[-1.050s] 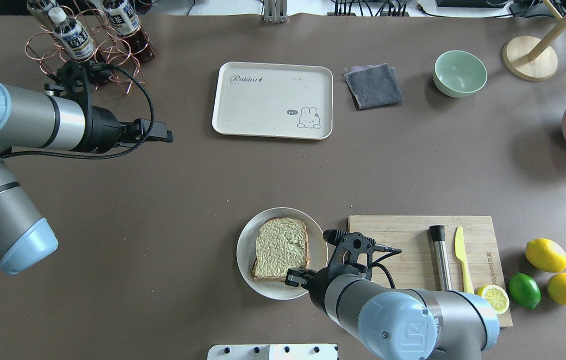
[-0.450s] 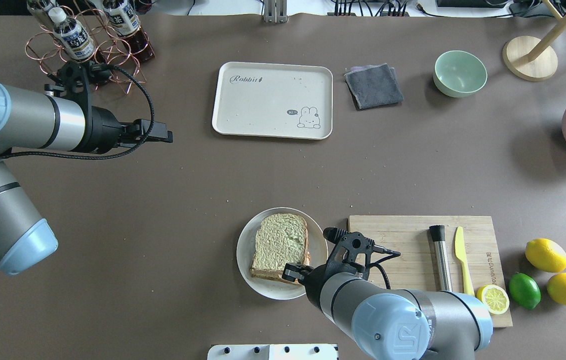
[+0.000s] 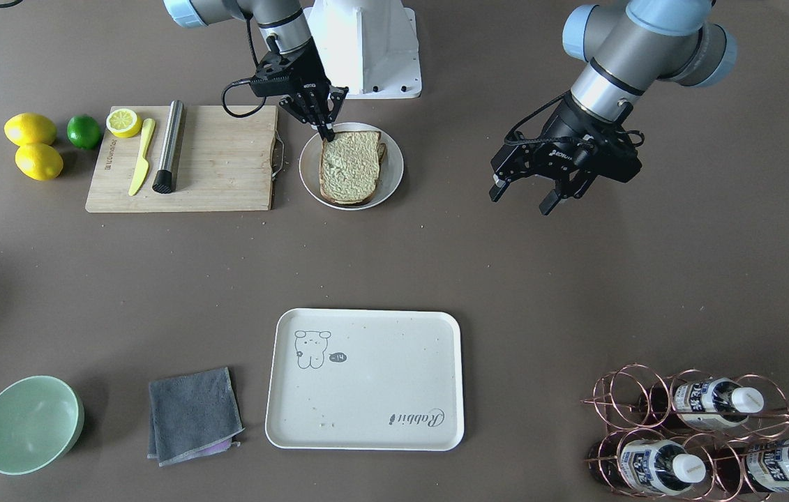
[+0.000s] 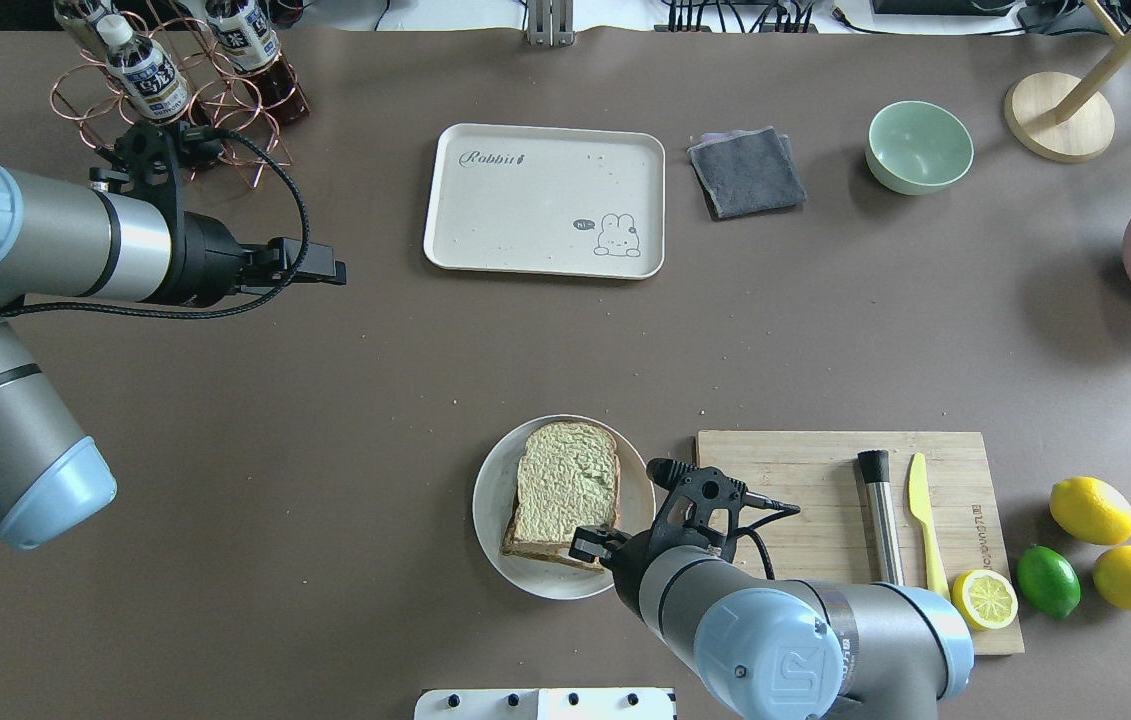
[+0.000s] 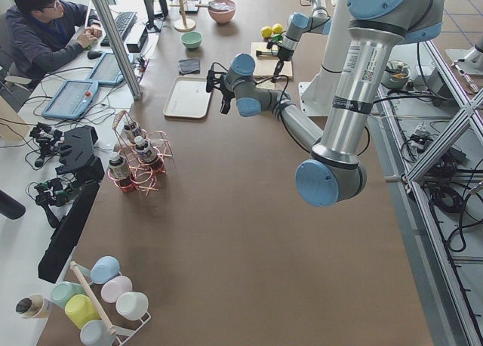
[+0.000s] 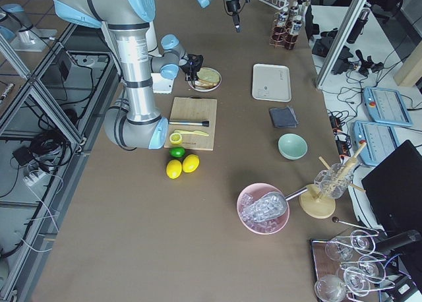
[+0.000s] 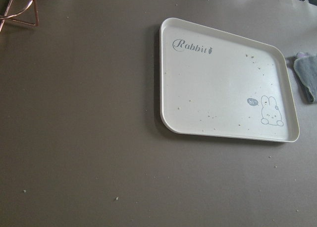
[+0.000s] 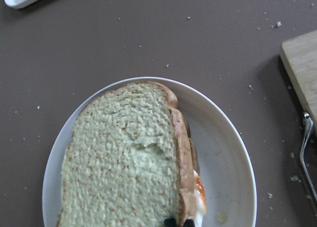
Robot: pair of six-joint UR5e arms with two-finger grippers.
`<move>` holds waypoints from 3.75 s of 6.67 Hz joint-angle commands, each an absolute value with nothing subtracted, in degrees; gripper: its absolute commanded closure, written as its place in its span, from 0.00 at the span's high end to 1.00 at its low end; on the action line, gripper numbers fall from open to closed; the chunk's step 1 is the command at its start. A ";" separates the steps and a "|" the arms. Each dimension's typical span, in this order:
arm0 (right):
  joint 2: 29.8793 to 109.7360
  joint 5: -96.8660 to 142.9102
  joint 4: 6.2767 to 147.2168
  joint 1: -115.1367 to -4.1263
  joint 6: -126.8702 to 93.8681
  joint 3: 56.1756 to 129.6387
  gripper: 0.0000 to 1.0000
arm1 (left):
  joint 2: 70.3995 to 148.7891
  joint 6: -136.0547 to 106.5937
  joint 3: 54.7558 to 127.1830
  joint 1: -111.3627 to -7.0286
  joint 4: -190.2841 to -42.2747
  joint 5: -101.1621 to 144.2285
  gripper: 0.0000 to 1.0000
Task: Make sandwich and place on tray
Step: 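Open the right gripper and release the top bread slice, then withdraw the right arm away while the left gripper moves toward the plate, then grasp the rim of the white plate with the left gripper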
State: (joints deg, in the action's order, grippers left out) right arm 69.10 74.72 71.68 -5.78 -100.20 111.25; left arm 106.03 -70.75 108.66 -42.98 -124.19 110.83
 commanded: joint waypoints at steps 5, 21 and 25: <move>69.70 88.18 83.96 -19.81 -86.88 117.93 1.00 | 106.00 -71.01 108.37 -39.84 -124.19 110.66 0.99; 82.79 126.39 87.45 -68.47 -33.13 115.49 1.00 | 113.55 -83.58 100.29 -16.00 -124.28 91.93 0.52; 82.79 126.39 87.45 -68.55 -33.13 115.49 1.00 | 114.08 -83.41 99.49 -15.91 -124.37 91.93 0.44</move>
